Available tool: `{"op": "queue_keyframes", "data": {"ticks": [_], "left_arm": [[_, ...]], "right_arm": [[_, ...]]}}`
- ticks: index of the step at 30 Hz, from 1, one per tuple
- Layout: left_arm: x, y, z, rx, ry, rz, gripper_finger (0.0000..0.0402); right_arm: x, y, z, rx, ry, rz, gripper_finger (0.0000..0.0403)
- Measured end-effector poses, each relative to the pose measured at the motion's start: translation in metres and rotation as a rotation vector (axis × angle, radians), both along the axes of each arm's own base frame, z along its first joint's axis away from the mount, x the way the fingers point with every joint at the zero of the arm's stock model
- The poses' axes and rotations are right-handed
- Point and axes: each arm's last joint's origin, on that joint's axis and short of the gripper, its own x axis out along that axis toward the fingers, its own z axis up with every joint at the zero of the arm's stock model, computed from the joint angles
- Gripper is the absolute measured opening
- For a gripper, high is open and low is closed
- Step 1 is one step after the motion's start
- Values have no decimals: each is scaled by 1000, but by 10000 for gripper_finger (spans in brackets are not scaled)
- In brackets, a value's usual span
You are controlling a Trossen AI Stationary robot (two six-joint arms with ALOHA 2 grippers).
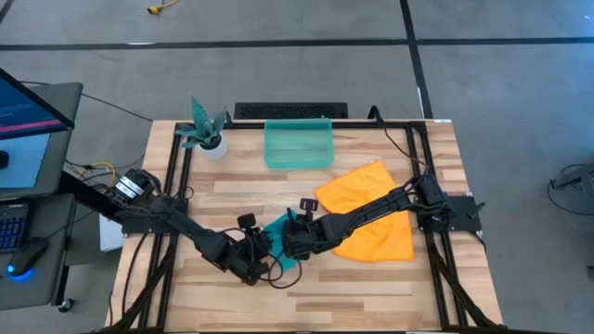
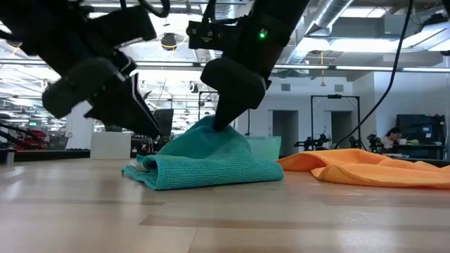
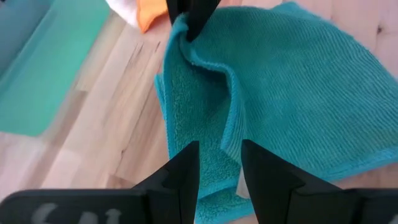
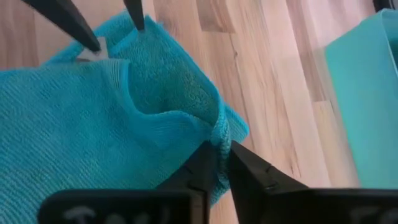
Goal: Roll microfiber towels into tight, uniform cylinder then place into a basket
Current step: Roll the blue microfiber cloth
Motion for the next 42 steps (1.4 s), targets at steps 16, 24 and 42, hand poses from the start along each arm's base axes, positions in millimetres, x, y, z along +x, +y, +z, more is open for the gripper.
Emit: {"op": "queue_keyframes", "data": {"ticks": [16,24,42], "left_arm": [[14,28,-14,-165,34,-92,112],[6,21,-16,-128,63,-110,112],[0,9,15,-139,-108,-95,112]], "right_arm": [[-1,-1,-1,-13,18,4,134],[-17,5,-4,-56,152,13,123],[-32,44,-5,-74,191,171,111]]}}
